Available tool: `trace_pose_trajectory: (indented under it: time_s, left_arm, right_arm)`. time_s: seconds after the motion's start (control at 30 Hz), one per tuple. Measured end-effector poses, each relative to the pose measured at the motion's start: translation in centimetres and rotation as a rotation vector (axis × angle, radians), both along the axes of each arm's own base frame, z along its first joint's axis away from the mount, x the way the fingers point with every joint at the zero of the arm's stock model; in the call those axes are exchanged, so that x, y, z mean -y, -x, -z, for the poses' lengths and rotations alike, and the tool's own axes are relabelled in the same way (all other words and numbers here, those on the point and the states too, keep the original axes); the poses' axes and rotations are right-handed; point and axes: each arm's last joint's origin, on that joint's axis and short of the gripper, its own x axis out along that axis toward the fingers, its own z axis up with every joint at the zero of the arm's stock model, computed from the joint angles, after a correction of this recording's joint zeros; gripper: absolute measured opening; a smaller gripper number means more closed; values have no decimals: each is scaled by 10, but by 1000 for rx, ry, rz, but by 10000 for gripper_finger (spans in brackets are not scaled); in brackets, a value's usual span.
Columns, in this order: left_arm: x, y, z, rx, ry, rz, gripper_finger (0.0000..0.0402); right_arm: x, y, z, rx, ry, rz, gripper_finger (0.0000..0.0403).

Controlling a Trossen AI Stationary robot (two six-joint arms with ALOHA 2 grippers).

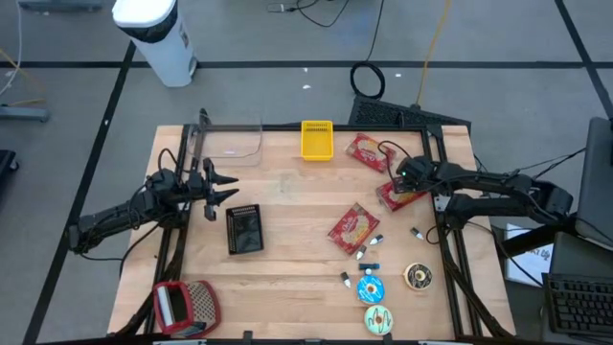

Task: Pick & Place Food Item
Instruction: Put the middle popcorn pack into the transparent bin

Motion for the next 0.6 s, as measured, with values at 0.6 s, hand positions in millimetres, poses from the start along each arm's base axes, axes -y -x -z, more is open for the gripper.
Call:
trace_pose_trajectory:
  time_s: [0.6]
  left_arm:
    - [0, 0, 0, 0, 0, 0, 143]
  right_arm:
    - [9, -32, -11, 326, 95, -250, 27]
